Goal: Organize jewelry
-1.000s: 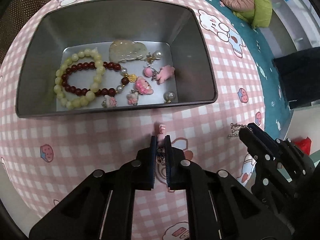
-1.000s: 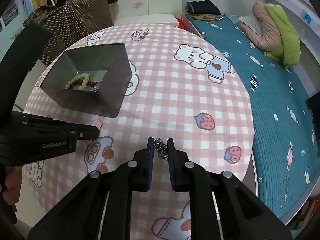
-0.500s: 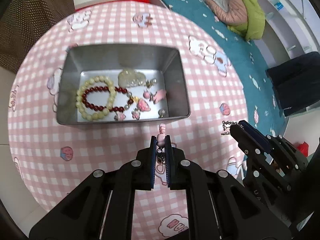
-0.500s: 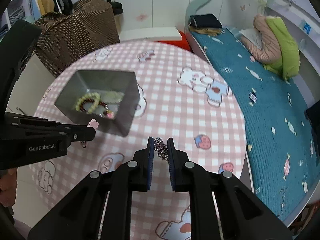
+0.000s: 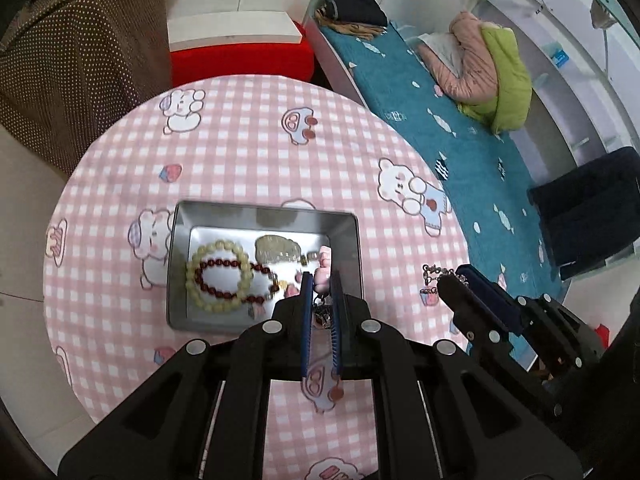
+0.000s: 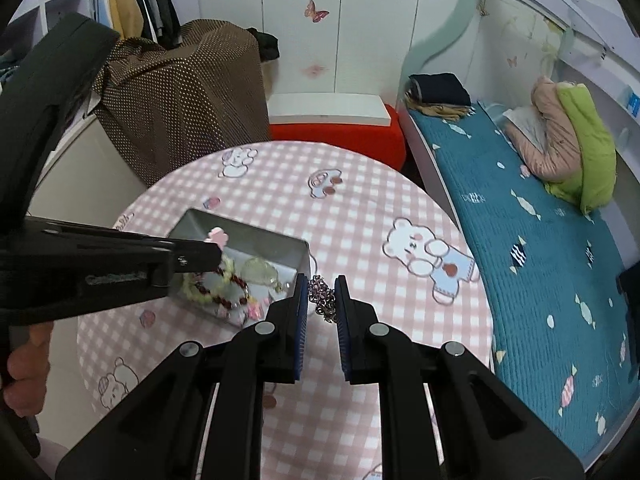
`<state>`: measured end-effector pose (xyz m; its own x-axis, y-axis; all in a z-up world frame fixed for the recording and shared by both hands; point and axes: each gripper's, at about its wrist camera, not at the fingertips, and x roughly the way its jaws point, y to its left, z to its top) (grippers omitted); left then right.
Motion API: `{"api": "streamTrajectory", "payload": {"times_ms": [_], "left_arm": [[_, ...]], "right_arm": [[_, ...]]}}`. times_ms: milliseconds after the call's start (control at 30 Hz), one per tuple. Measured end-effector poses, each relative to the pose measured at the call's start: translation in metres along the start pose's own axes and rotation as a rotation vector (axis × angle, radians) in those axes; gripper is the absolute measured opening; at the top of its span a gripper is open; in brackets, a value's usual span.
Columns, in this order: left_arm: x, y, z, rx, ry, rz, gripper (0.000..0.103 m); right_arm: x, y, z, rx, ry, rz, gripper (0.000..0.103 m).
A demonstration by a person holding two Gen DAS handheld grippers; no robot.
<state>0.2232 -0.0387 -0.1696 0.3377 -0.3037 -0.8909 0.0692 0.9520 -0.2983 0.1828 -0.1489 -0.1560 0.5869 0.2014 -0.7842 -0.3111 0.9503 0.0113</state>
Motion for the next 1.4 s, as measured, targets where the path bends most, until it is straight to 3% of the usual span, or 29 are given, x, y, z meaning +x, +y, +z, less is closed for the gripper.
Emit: {"api": "streamTrajectory", "payload": {"times_ms": [100, 167, 200, 233, 633, 700, 767, 800, 833, 1100, 1267, 1400], "left_arm": [[0.007, 0.000, 0.006, 0.009, 0.021, 0.008, 0.008], [0.012, 0.001, 0.009, 0.002, 0.042, 0.043, 0.024], [0.013, 0.001, 0.008, 0.005, 0.036, 0.058, 0.044], [0.011, 0.001, 0.008, 0.015, 0.018, 0.065, 0.048], [0.001, 0.028, -0.001, -0.024, 0.014, 0.137, 0.048], [-0.002, 0.031, -0.003, -0.023, 0.005, 0.163, 0.051], [-0.006, 0.034, -0.005, -0.025, 0.001, 0.182, 0.051], [-0.008, 0.036, -0.005, -0.028, 0.000, 0.183, 0.053], [-0.010, 0.038, -0.006, -0.032, -0.002, 0.182, 0.059], [-0.029, 0.034, -0.009, 0.004, -0.036, 0.188, 0.065], [-0.046, 0.031, -0.014, 0.021, -0.057, 0.179, 0.067], [-0.065, 0.027, -0.025, 0.046, -0.093, 0.179, 0.071]], "right_arm": [[0.005, -0.001, 0.006, -0.006, 0.004, 0.008, 0.012], [0.008, -0.001, 0.008, -0.012, 0.008, 0.016, 0.012], [0.009, -0.001, 0.009, -0.014, 0.010, 0.023, 0.012], [0.009, -0.001, 0.009, -0.016, 0.011, 0.026, 0.012], [0.022, 0.021, 0.022, -0.064, 0.035, 0.119, 0.014], [0.022, 0.021, 0.023, -0.043, 0.027, 0.149, 0.020], [0.022, 0.018, 0.025, -0.022, 0.025, 0.135, 0.040], [0.023, 0.017, 0.026, -0.015, 0.028, 0.130, 0.044], [0.022, 0.014, 0.026, -0.004, 0.026, 0.125, 0.046], [0.006, 0.012, 0.026, 0.040, 0.001, 0.085, 0.056], [-0.016, 0.015, 0.020, 0.057, -0.039, 0.049, 0.072], [-0.037, 0.018, 0.013, 0.084, -0.076, 0.020, 0.079]]}}
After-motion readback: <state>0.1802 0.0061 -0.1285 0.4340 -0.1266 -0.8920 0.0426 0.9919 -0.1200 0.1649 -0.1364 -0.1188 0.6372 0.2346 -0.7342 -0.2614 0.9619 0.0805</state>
